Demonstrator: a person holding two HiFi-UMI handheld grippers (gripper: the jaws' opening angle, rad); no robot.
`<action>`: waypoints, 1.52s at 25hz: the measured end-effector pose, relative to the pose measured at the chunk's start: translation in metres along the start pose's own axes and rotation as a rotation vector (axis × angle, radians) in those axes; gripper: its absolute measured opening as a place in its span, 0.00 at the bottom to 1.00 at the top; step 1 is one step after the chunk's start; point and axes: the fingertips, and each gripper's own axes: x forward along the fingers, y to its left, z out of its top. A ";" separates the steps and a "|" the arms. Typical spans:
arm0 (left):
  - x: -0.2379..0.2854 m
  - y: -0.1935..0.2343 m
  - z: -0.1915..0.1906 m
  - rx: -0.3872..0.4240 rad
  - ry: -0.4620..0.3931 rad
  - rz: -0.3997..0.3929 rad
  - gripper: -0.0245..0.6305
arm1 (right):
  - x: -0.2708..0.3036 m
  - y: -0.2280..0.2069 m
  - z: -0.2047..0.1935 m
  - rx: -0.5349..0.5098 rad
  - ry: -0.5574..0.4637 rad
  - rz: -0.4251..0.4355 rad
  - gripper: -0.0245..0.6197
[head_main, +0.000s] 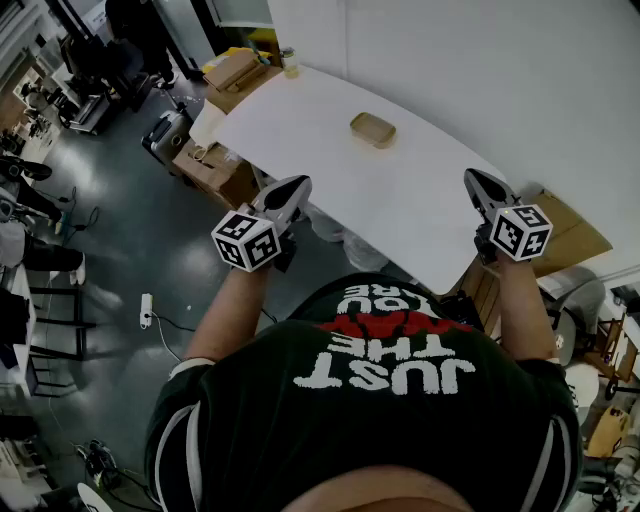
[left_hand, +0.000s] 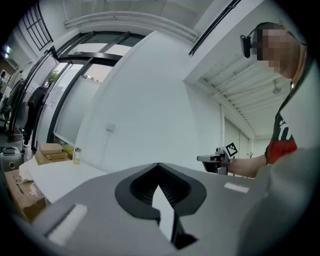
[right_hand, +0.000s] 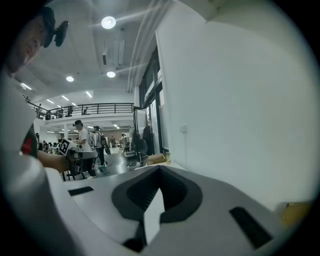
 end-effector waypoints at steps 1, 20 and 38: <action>0.001 -0.001 0.000 0.002 0.000 0.000 0.05 | 0.000 -0.001 0.000 -0.001 0.000 0.000 0.05; 0.041 -0.021 0.001 0.018 0.006 0.015 0.05 | -0.004 -0.035 0.007 0.016 -0.020 0.042 0.05; 0.098 0.032 -0.030 -0.014 0.082 0.007 0.05 | 0.069 -0.081 -0.025 0.083 0.017 0.068 0.05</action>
